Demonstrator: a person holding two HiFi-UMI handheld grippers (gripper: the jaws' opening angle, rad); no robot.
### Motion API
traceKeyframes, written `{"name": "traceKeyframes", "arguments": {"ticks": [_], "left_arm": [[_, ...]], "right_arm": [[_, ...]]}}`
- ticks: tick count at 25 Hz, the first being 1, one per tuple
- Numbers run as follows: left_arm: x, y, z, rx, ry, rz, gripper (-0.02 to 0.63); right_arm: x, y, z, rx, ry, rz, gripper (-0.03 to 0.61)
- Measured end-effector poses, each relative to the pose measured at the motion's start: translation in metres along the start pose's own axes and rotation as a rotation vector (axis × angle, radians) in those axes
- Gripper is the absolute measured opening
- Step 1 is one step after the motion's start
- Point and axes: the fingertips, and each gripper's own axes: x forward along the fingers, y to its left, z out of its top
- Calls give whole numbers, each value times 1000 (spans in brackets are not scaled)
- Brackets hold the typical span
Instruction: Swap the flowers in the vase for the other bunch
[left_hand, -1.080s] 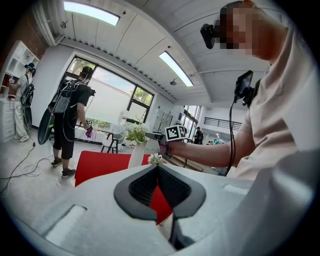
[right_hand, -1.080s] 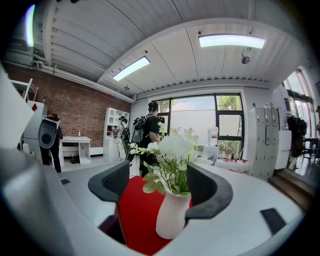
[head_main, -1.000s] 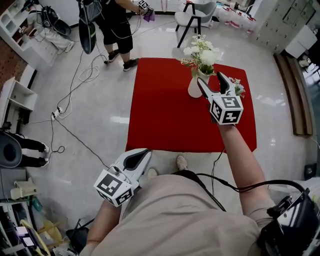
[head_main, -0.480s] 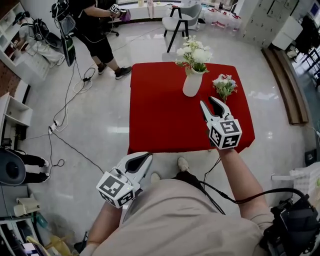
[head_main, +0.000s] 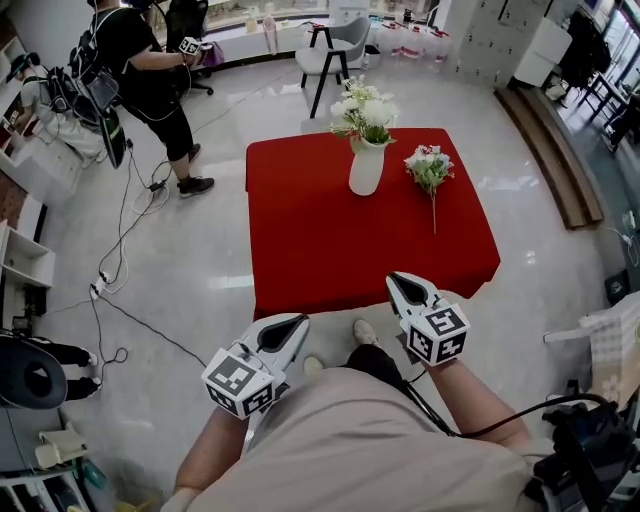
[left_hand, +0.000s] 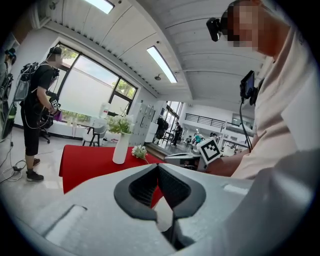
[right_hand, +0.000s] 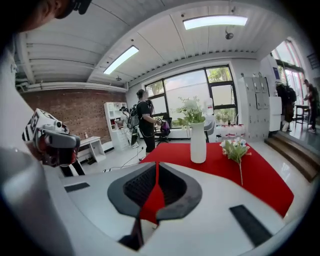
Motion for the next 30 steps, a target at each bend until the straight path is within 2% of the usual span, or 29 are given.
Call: {"name": "traceKeyframes", "arguments": {"ticks": [4, 8, 16, 25, 30], "left_arm": [[-6, -2, -1, 0, 3, -15, 8], [-12, -2, -4, 6, 18, -22, 8], [-24, 3, -13, 0, 26, -11, 8], [-42, 14, -23, -26, 10, 41, 8], [-49, 14, -22, -19, 3, 51, 8]], "right_arm": [[-27, 29, -25, -1, 54, 37, 21], [-35, 37, -32, 10, 58, 35, 18], [-31, 49, -26, -25, 49, 39, 14], [-11, 81, -22, -88, 60, 134, 12], [-8, 90, -20, -107, 62, 149, 12]]}}
